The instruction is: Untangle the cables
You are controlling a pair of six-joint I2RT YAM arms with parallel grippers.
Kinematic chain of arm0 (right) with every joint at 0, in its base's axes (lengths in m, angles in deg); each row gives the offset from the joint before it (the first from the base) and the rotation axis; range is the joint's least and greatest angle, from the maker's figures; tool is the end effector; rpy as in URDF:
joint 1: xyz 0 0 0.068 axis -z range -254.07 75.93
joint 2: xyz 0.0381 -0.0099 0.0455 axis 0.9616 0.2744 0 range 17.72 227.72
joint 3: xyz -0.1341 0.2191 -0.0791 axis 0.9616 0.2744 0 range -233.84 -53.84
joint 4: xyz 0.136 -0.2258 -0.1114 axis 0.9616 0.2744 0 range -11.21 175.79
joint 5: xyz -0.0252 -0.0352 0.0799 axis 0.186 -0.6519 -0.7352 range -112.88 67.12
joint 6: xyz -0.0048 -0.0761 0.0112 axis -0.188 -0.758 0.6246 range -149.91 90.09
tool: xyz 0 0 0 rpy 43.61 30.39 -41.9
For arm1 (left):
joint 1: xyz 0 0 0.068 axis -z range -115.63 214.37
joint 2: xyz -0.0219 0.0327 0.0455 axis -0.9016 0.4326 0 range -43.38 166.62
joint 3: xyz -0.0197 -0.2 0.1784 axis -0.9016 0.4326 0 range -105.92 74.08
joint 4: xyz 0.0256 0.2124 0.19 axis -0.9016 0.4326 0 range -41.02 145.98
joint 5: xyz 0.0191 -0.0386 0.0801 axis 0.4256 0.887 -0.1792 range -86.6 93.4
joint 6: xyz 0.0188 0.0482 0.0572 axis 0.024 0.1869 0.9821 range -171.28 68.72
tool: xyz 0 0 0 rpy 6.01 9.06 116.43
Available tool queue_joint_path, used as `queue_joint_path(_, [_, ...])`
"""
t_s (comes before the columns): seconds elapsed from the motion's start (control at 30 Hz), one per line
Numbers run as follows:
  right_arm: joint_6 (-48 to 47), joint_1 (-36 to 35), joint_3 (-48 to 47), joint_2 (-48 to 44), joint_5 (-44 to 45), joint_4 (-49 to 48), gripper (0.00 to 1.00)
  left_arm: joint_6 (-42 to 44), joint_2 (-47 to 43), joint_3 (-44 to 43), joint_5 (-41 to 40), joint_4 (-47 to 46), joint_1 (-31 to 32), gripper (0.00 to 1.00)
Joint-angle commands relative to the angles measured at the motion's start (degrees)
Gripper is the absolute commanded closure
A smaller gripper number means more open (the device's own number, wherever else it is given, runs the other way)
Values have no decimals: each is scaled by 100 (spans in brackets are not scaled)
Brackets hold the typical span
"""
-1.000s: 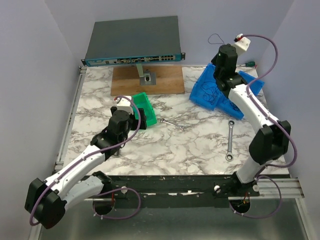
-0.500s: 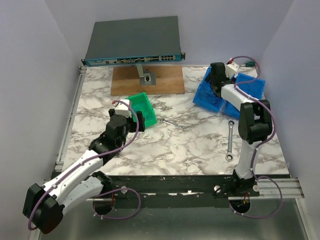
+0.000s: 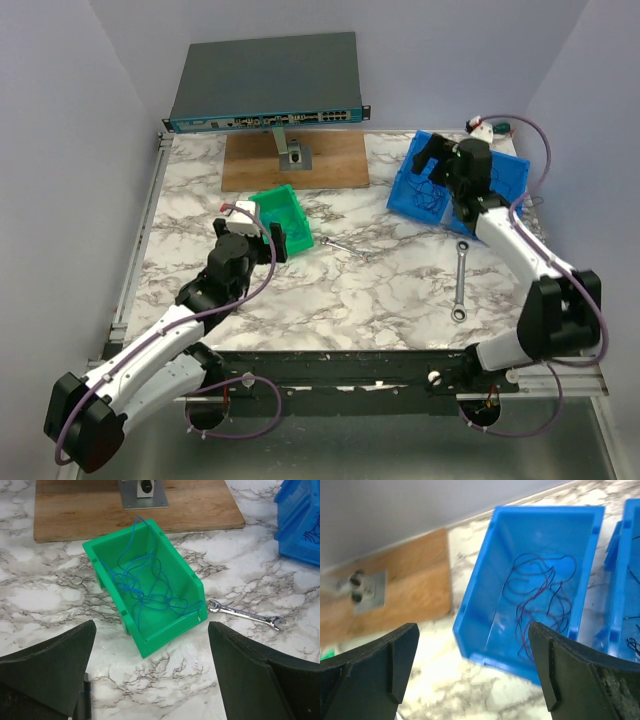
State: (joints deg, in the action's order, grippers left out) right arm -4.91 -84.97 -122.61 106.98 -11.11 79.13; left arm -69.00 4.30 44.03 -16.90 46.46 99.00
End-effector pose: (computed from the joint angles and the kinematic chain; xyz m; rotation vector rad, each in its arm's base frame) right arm 0.4157 0.0664 0.2855 0.3725 1.8962 0.2205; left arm 0.2208 -0.1248 0.2452 0.0208 1.8294 -0.3212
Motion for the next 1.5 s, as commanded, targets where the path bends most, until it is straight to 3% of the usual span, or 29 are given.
queue_joint_path(0.0, [-1033, 0, 1799, -1197, -1648, -1578, 0, 446, -273, 374, -541, -715, -9, 1])
queue_joint_path(0.07, [-1371, -9, 2400, -1750, -2101, -1773, 0, 806, -488, 723, -419, -1328, -9, 1])
queue_joint_path(0.17, [-1627, -9, 3230, -2454, -1967, -1990, 0, 1281, -899, 1344, -228, -2384, 8, 1])
queue_joint_path(0.23, [-1378, -4, 3930, -2976, -1691, -2544, 6, 1405, -1106, 1614, -310, -2630, 6, 1])
queue_joint_path(0.37, [-1418, -9, 5008, -3421, -1246, -3588, 4, 1654, -820, 1831, -864, -2900, -78, 1])
queue_joint_path(0.47, [-1682, -9, 5182, -3085, -945, -3871, 3, 1928, -577, 1713, -636, -2915, -512, 4])
queue_joint_path(0.57, [-1911, 31, 5348, -2450, -390, -4585, 2, 1813, -307, 1986, -412, -3848, -1203, 3])
queue_joint_path(0.67, [-2036, 88, 5459, -1565, 73, -5710, 3, 1805, 706, 2164, 171, -5011, -2085, 2])
queue_joint_path(0.73, [-2366, 88, 5644, -1064, -129, -6717, 5, 1872, 1520, 2069, 128, -5815, -2438, 1])
queue_joint_path(0.83, [-2187, 147, 5378, -384, 132, -6683, 5, 1610, 2201, 1684, 485, -5684, -2845, 1])
queue_joint_path(0.9, [-2113, 256, 5506, 303, 123, -7652, 5, 1544, 2645, 1776, 639, -6413, -3090, 2])
queue_joint_path(0.97, [-1811, 410, 5644, 465, 397, -8011, 2, 1418, 2504, 1776, 1051, -6040, -3136, 2])
queue_joint_path(1.03, [-1775, 426, 5565, 413, 418, -7755, 2, 2029, 2515, 1830, 2006, -6216, -3127, 4])
queue_joint_path(1.1, [-1725, 422, 5550, 446, 655, -7799, 8, 1936, 2581, 1869, 1799, -6418, -3120, 2])
queue_joint_path(1.17, [-1750, 422, 5555, 427, 661, -7774, 0, 1816, 2497, 1767, 1647, -6056, -3119, 2])
queue_joint_path(1.47, [-1753, 422, 5559, 440, 669, -7797, 0, 1805, 2555, 1741, 1526, -6122, -3129, 1])
